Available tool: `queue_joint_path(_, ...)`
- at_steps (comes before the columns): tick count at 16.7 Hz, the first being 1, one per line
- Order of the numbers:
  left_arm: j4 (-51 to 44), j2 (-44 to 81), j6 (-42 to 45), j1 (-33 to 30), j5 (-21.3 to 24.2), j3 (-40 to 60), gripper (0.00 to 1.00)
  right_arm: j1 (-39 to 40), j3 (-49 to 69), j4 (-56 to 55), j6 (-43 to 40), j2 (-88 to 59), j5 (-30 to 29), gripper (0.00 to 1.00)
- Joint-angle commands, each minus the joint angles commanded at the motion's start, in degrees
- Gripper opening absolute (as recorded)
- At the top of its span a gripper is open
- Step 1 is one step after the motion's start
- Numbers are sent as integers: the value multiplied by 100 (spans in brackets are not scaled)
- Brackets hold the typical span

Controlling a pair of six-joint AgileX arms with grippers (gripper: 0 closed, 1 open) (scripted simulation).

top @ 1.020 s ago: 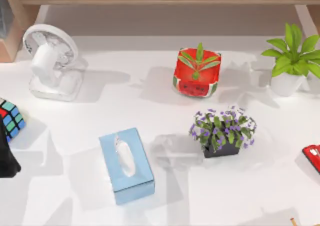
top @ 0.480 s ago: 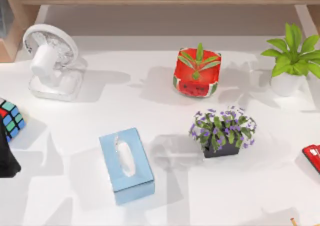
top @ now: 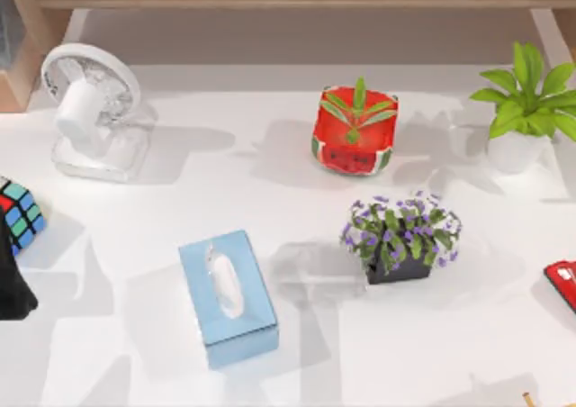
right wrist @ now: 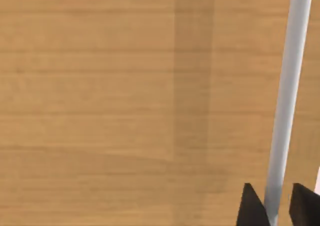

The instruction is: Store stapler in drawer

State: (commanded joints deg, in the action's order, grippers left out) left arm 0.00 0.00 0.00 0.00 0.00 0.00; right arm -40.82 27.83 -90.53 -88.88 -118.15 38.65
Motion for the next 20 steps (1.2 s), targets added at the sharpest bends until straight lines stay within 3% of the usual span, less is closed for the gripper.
queue_joint_path(7,0,0,0,0,0,0,100,0,0,0,0,0,0,98)
queue_joint_path(20,0,0,0,0,0,0,100,-186,-235,-174,2,71,192,100)
